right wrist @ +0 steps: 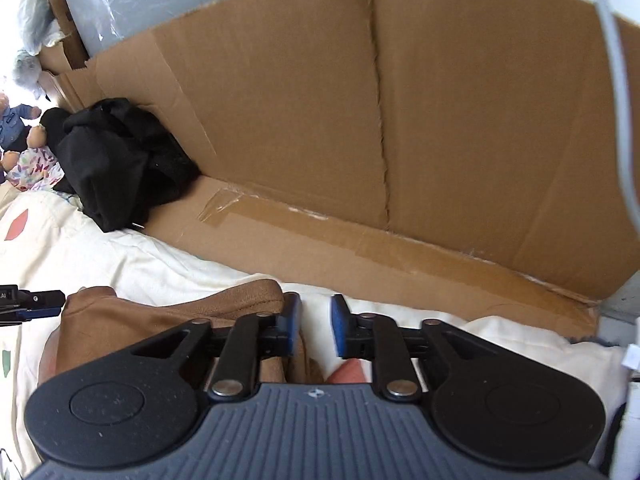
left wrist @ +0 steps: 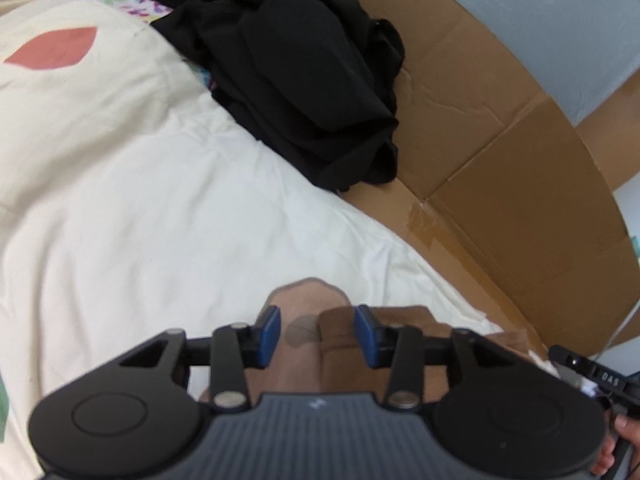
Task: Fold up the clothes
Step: 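Open the left gripper and lift it off the shirt, then move both grippers to the edge of the folded brown shirt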
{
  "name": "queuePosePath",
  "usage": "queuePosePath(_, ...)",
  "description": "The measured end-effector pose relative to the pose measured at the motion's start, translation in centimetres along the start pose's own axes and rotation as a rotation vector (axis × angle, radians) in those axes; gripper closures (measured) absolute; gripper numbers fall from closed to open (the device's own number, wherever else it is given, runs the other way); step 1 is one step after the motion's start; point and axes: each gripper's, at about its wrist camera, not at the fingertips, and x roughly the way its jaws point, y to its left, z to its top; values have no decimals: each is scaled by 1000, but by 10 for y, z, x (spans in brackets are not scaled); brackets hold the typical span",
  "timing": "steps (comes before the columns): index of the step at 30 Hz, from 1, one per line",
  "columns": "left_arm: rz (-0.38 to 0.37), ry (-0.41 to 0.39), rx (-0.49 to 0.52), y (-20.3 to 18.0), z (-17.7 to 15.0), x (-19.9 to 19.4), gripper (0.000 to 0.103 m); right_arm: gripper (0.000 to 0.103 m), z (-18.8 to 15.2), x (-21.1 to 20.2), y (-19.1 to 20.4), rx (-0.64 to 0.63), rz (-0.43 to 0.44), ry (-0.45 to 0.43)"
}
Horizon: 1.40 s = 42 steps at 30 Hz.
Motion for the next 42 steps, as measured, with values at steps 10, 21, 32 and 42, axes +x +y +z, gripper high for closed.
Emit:
queuePosePath(10, -31, 55, 40, -4, -30, -30, 55, 66, -26, -41, 2, -34, 27, 14)
queuePosePath(21, -112, 232, 18, -6, -113, -48, 55, 64, -89, -70, 13, -88, 10, 63)
queuePosePath(32, -165, 361, -27, 5, -181, -66, 51, 53, -145, -94, 3, -108, -10, 153)
queuePosePath(42, -251, 438, -53, 4, -203, -65, 52, 51, -175, -96, -20, -46, -2, 229)
